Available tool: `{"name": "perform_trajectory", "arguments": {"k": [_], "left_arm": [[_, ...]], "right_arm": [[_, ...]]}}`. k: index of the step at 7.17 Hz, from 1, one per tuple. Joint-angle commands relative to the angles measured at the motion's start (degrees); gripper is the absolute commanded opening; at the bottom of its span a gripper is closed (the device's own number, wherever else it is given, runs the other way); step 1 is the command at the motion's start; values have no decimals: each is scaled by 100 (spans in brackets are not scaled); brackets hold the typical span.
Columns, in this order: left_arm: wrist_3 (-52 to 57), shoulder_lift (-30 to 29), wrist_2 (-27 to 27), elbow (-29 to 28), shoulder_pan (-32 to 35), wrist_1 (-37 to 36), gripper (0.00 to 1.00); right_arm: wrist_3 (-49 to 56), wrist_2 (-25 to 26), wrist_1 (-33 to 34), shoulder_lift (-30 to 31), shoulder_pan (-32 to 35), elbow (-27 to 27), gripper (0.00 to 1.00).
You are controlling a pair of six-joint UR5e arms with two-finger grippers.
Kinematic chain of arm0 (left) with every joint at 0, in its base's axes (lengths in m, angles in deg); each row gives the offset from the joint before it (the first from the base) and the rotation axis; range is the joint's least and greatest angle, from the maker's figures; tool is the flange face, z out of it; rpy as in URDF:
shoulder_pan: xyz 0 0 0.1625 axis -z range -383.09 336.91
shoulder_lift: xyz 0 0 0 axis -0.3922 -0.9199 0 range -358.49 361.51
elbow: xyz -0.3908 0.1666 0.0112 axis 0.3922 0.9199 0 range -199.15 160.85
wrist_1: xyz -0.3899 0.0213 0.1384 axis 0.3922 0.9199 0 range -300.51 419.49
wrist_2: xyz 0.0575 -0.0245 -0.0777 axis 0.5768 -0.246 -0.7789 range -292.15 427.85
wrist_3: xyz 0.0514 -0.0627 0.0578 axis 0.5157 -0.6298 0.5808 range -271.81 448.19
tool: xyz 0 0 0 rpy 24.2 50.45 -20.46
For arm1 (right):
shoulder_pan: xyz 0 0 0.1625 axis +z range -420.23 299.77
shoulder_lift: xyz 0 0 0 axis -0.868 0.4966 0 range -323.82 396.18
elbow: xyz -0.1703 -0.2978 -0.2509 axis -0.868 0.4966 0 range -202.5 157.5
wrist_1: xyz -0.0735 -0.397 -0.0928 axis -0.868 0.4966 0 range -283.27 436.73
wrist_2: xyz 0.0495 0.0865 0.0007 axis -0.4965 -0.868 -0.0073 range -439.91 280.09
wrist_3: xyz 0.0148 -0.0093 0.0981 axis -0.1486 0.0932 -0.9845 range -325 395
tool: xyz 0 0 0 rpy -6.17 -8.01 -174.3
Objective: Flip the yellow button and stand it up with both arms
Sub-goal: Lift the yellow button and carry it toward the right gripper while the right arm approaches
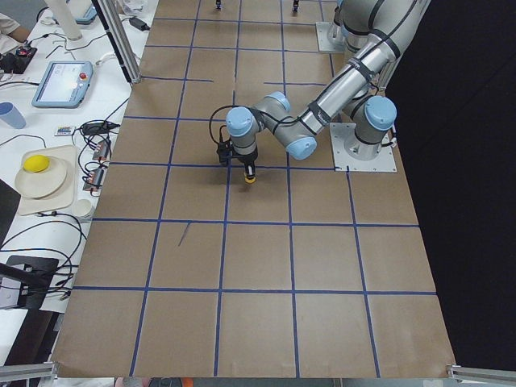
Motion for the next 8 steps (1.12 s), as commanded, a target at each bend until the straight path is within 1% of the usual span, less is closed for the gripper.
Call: {"name": "perform_trajectory", "arguments": {"k": [1,2,3,4,5,6,7,8], "left_arm": [[62,17,-42,-154,91,28,12],[1,165,-190,-234,500,98,12],[-34,358,-531,-243,1018,377,12],[-261,638,-1109,-235,1475,728,12],[-411,893,-1732,-243,1819,1123,12],[-621,1096,-2609,-243,2006,1536,11],[-1006,1298,-3775,-191,2094,1758,11],[-1219,1465,-4805,-173,2278,1908,11]], "right_arm": [[-33,-6,19,6,-17,41,100],[-33,-6,10,-3,0,15,100],[-33,-6,1,6,0,15,100],[-41,-6,10,-3,-8,32,100],[-477,-15,-8,-3,-8,67,100],[-1473,-546,-16,-12,-17,85,100],[-2266,-1143,-17,-29,-52,137,100],[-2926,-1471,-51,-56,-157,190,100]]}}
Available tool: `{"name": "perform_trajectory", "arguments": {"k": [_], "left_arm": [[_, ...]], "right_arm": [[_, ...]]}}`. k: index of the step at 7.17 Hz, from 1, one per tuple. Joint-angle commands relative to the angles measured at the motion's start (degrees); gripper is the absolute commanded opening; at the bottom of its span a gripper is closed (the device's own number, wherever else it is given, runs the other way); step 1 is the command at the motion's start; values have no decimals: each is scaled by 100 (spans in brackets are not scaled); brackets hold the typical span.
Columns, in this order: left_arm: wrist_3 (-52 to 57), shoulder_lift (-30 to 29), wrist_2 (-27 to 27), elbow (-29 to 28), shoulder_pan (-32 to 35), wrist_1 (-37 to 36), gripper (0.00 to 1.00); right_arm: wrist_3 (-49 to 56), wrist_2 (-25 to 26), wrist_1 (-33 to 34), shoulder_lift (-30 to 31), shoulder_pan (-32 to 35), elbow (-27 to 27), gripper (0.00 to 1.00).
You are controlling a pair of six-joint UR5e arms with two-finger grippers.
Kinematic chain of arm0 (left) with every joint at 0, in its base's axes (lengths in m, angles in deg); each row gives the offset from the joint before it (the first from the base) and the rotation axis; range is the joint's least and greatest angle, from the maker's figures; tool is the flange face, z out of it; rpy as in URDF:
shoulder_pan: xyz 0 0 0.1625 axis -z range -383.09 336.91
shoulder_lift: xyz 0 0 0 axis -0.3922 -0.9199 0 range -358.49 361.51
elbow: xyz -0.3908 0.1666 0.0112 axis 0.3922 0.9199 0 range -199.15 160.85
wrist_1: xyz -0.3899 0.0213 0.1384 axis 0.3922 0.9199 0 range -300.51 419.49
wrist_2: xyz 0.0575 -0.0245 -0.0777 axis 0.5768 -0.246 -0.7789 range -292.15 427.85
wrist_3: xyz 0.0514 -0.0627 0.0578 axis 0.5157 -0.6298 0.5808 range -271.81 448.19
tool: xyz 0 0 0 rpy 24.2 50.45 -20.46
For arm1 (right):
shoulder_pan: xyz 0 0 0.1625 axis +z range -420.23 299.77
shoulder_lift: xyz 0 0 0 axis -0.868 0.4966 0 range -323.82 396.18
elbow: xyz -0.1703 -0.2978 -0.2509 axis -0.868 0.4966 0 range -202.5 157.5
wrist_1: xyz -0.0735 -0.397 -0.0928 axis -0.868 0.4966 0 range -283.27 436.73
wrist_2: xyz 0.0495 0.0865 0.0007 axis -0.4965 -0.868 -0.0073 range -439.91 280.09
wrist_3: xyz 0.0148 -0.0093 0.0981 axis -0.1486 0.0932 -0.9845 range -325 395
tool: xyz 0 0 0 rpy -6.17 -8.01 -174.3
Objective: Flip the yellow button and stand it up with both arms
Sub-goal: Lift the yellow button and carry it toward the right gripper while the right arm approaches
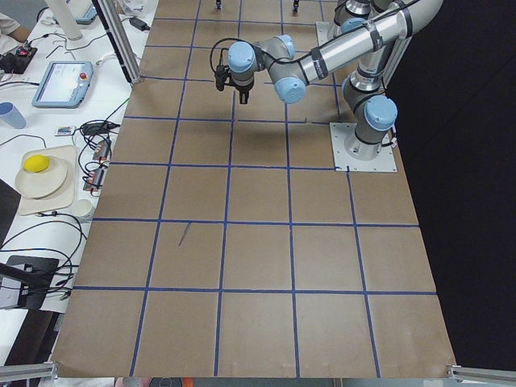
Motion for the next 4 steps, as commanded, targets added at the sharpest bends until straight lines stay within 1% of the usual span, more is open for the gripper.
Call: {"name": "perform_trajectory", "arguments": {"k": [1,2,3,4], "left_arm": [[-963,405,-2241,21,474,351,11],[-2170,581,-2851,12,720,273,8],[-3087,783,-2979,-40,949,246,8],[-3975,846,-3563,-40,1099,185,6]], "right_arm": [[-1568,-1221,-37,-36,-189,53,100],[-2445,-1942,-37,-80,-260,35,100],[-3115,-2584,-37,-159,-382,26,100],[-3618,-3069,-142,-168,-532,26,100]]}}
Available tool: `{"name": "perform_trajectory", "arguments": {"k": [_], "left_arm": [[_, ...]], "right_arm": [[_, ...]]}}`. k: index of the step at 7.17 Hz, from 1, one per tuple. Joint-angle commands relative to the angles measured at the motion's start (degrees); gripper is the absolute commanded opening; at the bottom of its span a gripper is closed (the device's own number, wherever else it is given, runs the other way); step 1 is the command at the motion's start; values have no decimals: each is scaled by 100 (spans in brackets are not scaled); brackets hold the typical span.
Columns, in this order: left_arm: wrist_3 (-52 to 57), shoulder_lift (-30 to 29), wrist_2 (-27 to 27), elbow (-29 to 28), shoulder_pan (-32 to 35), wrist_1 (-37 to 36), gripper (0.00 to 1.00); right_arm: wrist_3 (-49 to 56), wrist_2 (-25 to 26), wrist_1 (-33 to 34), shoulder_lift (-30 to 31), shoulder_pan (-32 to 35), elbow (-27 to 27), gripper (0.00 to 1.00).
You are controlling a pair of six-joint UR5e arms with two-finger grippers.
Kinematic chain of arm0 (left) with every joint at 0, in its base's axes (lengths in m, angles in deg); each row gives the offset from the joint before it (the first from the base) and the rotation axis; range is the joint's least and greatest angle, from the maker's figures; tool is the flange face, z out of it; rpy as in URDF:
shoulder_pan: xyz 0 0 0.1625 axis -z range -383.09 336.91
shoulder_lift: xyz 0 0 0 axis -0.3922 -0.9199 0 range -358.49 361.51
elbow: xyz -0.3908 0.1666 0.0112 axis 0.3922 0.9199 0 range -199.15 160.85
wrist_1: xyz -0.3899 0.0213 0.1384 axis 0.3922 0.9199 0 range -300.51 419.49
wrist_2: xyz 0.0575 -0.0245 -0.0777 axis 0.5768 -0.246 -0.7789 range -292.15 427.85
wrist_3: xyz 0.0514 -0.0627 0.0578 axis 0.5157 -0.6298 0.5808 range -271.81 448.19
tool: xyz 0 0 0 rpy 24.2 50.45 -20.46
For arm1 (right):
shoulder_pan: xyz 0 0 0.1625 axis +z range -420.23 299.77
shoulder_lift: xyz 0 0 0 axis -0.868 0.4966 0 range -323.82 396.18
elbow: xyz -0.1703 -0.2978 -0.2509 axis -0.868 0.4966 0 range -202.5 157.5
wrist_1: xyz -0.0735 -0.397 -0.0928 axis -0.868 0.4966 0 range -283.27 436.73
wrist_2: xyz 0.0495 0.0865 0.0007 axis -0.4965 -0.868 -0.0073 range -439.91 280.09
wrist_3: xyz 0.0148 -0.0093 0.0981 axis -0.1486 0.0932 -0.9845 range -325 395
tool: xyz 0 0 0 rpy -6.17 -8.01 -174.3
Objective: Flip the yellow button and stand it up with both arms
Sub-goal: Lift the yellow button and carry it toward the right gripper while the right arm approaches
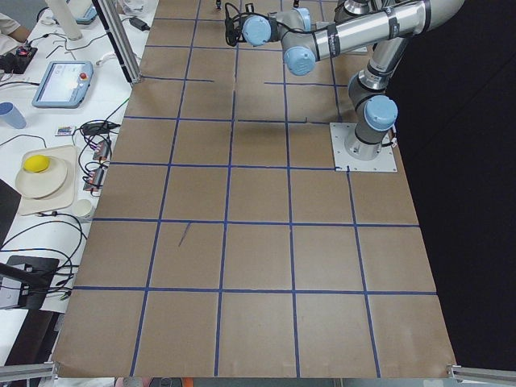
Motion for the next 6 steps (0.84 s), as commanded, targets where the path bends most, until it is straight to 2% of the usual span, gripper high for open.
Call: {"name": "perform_trajectory", "arguments": {"k": [1,2,6], "left_arm": [[-1566,93,-840,1,342,-691,5],[-2067,32,-886,36,439,-1132,5],[-3695,-13,-887,36,712,-2250,5]], "right_arm": [[-960,-1074,-192,-11,-241,-5,100],[-1293,-1322,-220,15,-224,-14,100],[-1718,-1676,-308,42,-206,4,100]]}}
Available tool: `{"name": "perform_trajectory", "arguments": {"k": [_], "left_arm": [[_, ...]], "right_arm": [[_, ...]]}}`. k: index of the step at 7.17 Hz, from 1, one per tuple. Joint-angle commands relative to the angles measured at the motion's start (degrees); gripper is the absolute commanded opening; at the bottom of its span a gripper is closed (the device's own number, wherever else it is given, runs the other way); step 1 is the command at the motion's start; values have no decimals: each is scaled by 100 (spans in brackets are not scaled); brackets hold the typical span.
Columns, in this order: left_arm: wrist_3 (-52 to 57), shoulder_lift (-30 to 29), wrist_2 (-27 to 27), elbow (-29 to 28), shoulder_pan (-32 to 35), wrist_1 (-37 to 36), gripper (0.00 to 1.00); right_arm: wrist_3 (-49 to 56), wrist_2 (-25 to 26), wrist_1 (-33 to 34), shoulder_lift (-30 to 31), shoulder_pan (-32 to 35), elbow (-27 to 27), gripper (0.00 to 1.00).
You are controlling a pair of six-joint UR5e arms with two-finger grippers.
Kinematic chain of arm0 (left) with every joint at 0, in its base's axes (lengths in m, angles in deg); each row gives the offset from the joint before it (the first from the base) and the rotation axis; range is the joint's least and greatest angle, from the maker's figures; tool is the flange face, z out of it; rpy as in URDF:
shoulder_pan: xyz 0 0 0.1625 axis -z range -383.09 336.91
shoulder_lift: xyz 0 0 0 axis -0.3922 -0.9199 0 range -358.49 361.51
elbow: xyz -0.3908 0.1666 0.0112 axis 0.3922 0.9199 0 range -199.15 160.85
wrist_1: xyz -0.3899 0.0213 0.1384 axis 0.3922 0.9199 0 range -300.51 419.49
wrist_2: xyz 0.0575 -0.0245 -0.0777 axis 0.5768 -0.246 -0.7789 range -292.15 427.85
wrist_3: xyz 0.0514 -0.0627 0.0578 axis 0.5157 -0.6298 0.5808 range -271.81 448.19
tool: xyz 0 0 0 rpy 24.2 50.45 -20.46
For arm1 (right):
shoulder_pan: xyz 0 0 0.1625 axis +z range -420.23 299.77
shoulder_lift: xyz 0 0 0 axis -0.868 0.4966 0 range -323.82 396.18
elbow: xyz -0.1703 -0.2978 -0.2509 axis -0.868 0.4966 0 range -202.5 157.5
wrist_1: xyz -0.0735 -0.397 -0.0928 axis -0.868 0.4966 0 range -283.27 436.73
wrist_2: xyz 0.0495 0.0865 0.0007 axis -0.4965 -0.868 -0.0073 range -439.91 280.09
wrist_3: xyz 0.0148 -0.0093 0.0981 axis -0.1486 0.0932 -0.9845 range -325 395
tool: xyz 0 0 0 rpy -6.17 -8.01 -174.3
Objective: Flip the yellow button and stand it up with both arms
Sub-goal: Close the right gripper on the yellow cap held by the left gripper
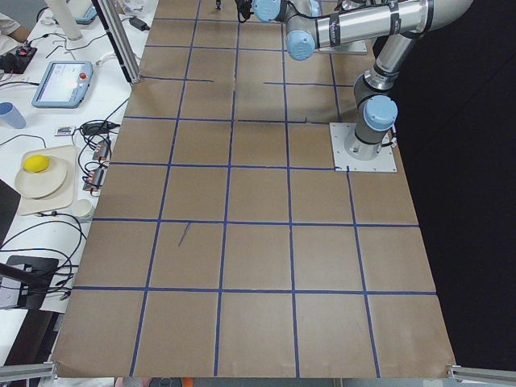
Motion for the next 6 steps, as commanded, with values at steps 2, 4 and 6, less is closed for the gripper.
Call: {"name": "perform_trajectory", "arguments": {"k": [2,4,6], "left_arm": [[-1050,-33,0,9,34,-469,5],[-1034,-59,0,1,34,-486,6],[-1069,-42,105,-43,34,-486,3]], "right_arm": [[-97,-89,-335,80,-25,-2,100],[-97,-97,-388,98,-25,24,100],[-105,-124,-406,107,-25,24,100]]}}
